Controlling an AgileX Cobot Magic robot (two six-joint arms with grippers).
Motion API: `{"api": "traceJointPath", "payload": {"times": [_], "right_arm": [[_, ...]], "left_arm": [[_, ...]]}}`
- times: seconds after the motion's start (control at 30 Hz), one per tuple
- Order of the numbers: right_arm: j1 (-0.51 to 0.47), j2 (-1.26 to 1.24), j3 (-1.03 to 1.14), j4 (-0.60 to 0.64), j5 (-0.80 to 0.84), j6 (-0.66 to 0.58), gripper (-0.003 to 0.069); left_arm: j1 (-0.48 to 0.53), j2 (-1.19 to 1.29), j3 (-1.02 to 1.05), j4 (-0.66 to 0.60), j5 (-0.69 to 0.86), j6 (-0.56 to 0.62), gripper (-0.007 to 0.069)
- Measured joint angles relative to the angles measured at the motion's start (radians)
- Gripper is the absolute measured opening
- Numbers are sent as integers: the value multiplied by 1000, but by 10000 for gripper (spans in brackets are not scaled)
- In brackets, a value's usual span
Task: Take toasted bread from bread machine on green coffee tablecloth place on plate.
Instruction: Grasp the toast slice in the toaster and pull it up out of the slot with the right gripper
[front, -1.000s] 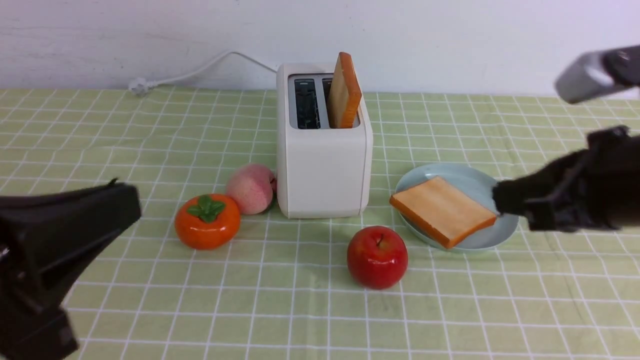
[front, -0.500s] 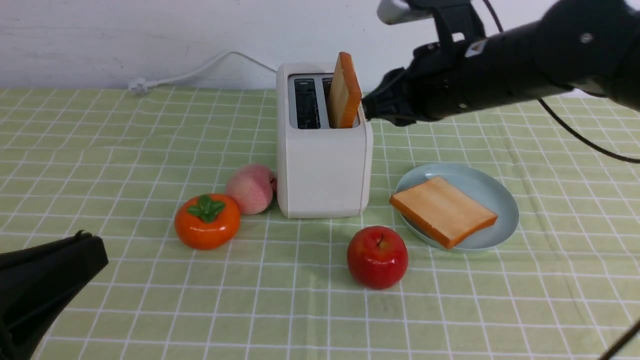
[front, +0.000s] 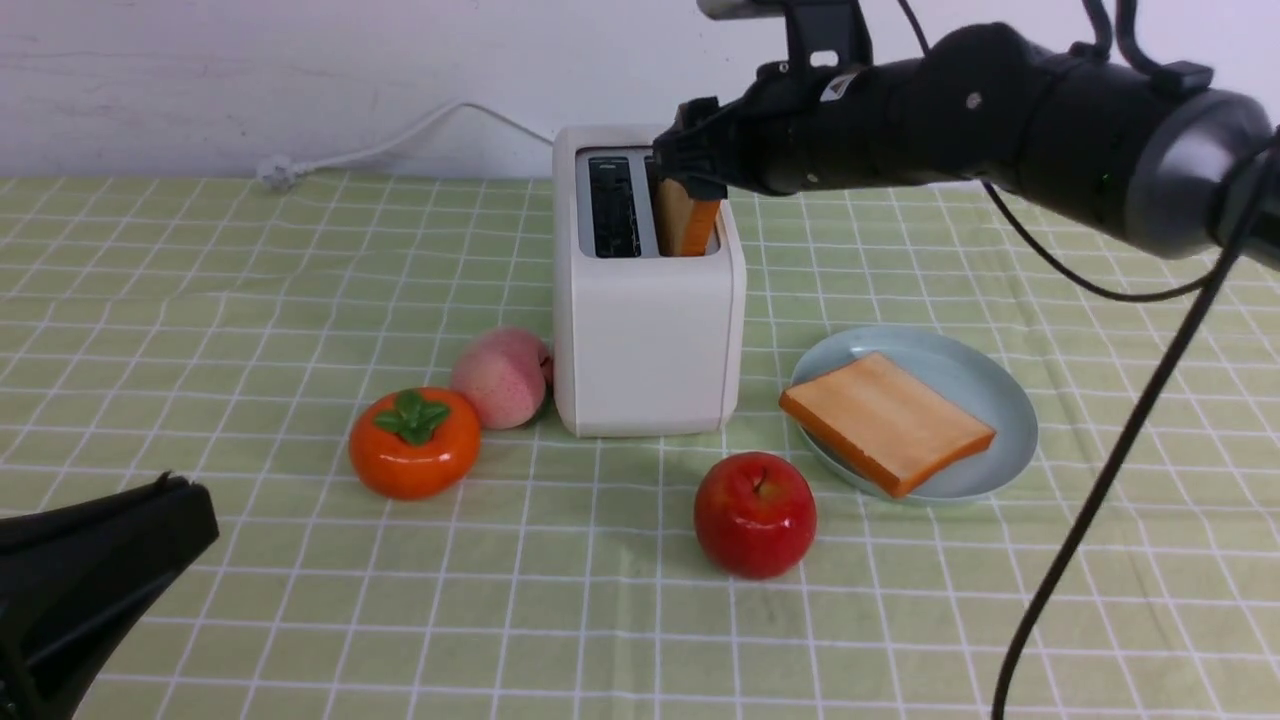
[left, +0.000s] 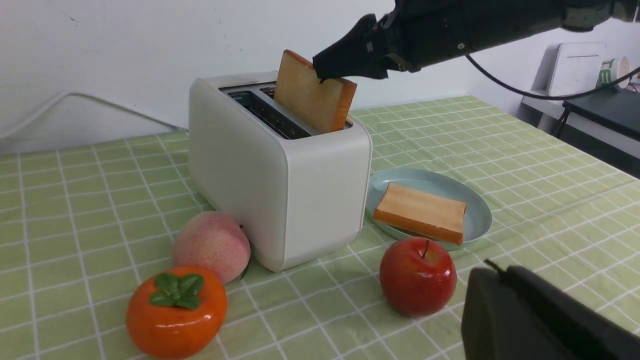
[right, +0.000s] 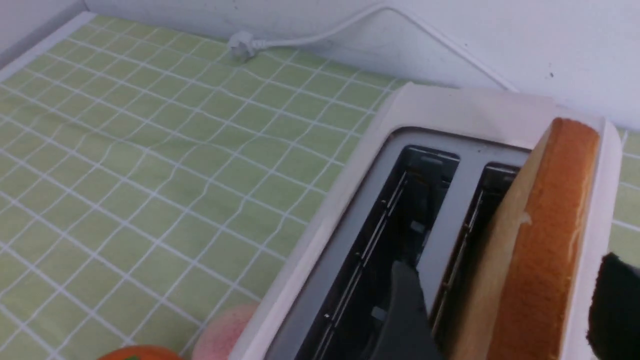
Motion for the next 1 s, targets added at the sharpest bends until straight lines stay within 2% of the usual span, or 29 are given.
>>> {"api": "traceJointPath", "payload": {"times": [0.27, 0.4, 0.57, 0.6, 0.73, 1.0], "right_arm": [[-10, 25, 0, 5, -7, 8, 424], [-10, 36, 0, 12, -7, 13, 374], [-10, 41, -3, 22, -6, 19, 233], [-10, 41, -3, 22, -6, 19, 227], [-9, 41, -4, 77, -14, 19, 125], [-9, 11, -4, 105, -24, 19, 120]], "left_arm": [[0, 0, 0, 2, 0, 0, -13], [0, 0, 0, 2, -5, 0, -13], [0, 0, 0, 2, -14, 0, -13], [0, 0, 0, 2, -15, 0, -13], [0, 0, 0, 2, -15, 0, -13], [0, 0, 0, 2, -16, 0, -13]]}}
